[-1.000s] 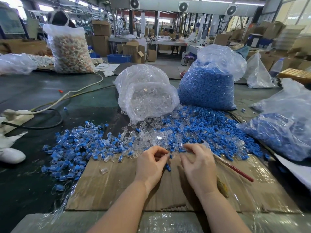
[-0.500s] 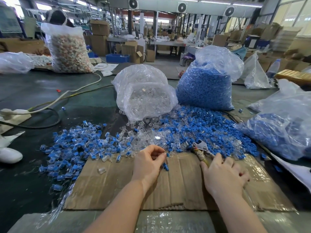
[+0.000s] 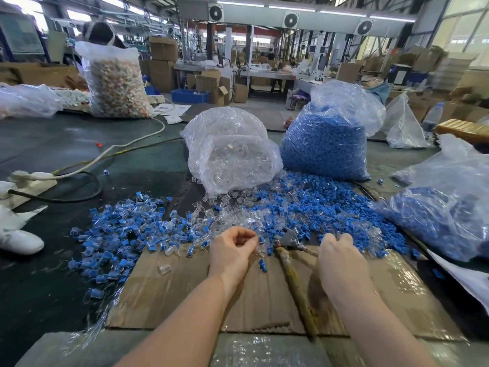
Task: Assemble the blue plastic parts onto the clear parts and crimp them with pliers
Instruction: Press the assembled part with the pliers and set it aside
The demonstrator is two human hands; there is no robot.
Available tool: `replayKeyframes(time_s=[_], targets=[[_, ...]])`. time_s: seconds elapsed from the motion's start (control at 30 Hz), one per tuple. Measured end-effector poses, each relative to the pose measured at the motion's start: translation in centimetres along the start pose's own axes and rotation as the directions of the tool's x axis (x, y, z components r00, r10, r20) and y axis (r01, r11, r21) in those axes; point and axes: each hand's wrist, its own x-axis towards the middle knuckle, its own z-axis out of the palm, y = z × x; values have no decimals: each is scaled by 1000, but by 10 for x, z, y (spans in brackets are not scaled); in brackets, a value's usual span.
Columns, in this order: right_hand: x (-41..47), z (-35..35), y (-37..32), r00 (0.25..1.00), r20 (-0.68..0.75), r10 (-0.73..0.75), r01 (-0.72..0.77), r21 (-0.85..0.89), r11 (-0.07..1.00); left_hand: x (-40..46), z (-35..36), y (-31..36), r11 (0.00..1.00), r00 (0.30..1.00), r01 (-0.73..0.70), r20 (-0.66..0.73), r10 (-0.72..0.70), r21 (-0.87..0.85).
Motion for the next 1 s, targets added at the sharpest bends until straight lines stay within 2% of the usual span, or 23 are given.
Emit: replayKeyframes(time_s=[0.13,0.3,0.43,0.6,0.67,0.83,1.0], targets=[[4,8,0,999,-31,29,-28,48,998,0,1,-2,997,999,-35,-14,36,64],[4,17,4,999,38,30,-34,108,994,0,1,-3,997,999,-40,-14,41,69],[-2,18,-2,999,16,41,-42,82,996,0,1,-3,996,999,-40,-14,41,74],[-19,19,-15,971,216,98,-106,28,994,0,1,-3,997,999,-33,-16,34,71],[-26,23,-19,963,247,106,-114,18,993,1,1,-3,997,999,-28,-24,29,72],[-33,29,-24,981,157,118,-119,0,993,0,0,-2,1000,1000,-1,-24,1,23],[-34,29,-23,999,35,6,-2,-139,990,-1,-2,0,1000,1000,14,-13,-14,23]])
